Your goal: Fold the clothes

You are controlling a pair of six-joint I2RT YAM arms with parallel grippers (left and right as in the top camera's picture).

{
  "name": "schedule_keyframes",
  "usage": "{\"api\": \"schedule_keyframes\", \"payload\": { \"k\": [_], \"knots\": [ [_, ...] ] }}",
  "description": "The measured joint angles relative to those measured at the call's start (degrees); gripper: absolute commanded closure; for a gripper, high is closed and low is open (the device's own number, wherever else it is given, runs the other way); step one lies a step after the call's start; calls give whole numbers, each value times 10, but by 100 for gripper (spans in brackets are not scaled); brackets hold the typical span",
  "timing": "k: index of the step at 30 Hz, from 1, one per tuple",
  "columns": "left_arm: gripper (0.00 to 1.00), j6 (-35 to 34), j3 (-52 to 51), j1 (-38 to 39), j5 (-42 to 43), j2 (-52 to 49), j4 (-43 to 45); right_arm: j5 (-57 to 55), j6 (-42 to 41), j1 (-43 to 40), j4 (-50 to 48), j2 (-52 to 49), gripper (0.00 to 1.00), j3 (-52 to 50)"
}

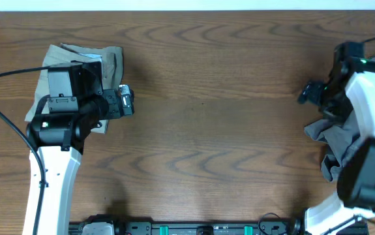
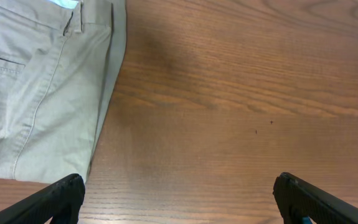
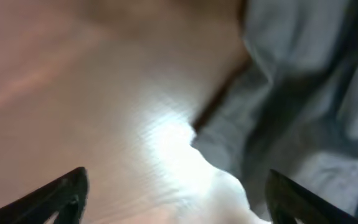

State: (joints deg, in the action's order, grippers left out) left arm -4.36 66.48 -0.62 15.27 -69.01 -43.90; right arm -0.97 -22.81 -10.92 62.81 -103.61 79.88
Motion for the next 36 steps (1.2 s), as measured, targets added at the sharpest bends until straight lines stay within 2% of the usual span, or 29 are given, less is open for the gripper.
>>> {"api": "schedule_keyframes", "payload": {
  "k": [3,4,6,9,11,14,18,20,21,22,25,26,29,32,34,36],
  "knots": [
    [2,0,0,0,0,0,0,-36,-14,0,29,-40,1,0],
    [2,-1,0,0,0,0,0,-49,-18,0,35,-50,5,0],
    [2,-1,0,0,0,0,0,-75,-27,0,41,-61,20,0],
    [2,-1,0,0,0,0,0,-98,-38,0,40,-63,60,0],
    [2,-1,0,0,0,0,0,-103,-40,0,40,-63,99,0],
    [2,-1,0,0,0,0,0,-88,-37,0,27,-63,99,0],
    [2,-1,0,0,0,0,0,-3,-4,3,-26,-59,99,0],
    [2,-1,0,0,0,0,0,23,5,7,-23,-49,79,0],
    [1,-1,0,0,0,0,0,27,10,10,-15,-40,57,1],
    [1,-1,0,0,0,0,0,26,12,12,-1,-30,43,1],
    [0,-1,0,0,0,0,-1,-5,12,14,50,10,17,4],
    [2,-1,0,0,0,0,-1,-20,10,12,69,22,13,6],
    [2,-1,0,0,0,0,0,-67,-2,2,111,46,11,7],
    [2,-1,0,0,0,0,0,-91,-4,-12,86,47,13,-7],
    [2,-1,0,0,0,0,2,-99,-8,-21,55,47,21,-35],
    [2,-1,0,0,0,0,2,-104,-12,-27,21,46,34,-68]
  ]
}}
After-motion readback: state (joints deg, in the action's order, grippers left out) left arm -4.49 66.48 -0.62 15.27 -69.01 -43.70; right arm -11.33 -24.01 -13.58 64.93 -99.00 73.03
